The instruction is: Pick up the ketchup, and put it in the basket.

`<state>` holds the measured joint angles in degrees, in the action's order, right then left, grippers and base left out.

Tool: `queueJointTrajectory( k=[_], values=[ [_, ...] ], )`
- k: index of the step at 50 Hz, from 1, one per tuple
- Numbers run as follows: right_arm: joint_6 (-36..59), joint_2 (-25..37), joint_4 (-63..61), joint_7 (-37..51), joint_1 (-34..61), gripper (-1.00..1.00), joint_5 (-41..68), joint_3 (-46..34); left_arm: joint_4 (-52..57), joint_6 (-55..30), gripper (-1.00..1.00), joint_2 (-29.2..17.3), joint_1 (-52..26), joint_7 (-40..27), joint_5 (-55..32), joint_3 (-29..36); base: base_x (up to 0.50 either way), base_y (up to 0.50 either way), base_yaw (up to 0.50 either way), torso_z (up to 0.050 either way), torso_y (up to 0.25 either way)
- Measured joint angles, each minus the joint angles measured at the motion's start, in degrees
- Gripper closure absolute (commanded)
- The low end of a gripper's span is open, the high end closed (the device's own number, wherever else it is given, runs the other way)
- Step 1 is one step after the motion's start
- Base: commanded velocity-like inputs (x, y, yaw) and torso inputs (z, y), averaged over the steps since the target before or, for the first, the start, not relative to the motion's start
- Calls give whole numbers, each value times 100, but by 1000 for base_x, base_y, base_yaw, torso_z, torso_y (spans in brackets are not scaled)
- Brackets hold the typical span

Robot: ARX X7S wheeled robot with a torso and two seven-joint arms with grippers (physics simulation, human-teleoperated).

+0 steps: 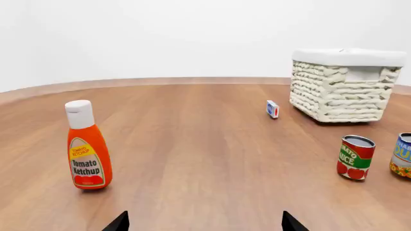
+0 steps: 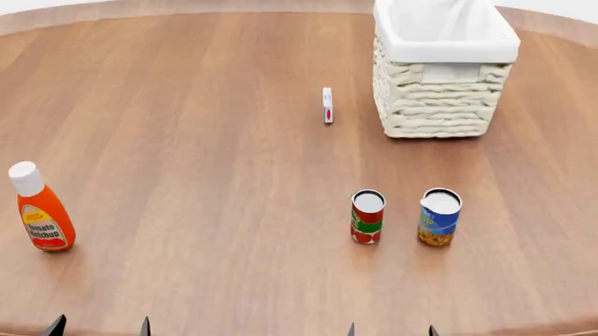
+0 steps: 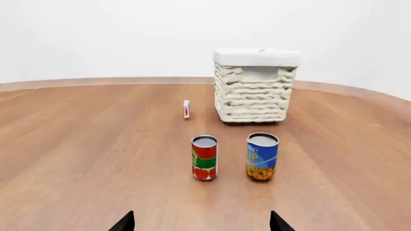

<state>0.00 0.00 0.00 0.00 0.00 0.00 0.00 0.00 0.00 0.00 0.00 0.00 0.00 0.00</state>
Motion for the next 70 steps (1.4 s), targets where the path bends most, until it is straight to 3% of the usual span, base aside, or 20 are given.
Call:
queueJointTrajectory(
  k=[26, 56, 60, 70],
  values=[
    [202, 305, -502, 435, -210, -100, 362, -277, 1227, -794, -100, -357, 318, -437, -224, 248, 0, 0, 0, 0, 0],
    [2253, 727, -4369, 1068, -419, -100, 707, -356, 5103, -2968, -100, -874, 323, -919, -708, 81, 0, 0, 0, 0, 0],
    [2608, 743, -4831, 1144, -334, -100, 844, -324, 5398, -3010, -100, -1390, 218, -1536, -1191, 205, 0, 0, 0, 0, 0],
    [3148, 955, -5566, 1539, -151, -100, 1252, -285, 5777, -2403, -100, -3324, -376, -3772, -2492, 1312, 102, 0, 0, 0, 0]
  ],
)
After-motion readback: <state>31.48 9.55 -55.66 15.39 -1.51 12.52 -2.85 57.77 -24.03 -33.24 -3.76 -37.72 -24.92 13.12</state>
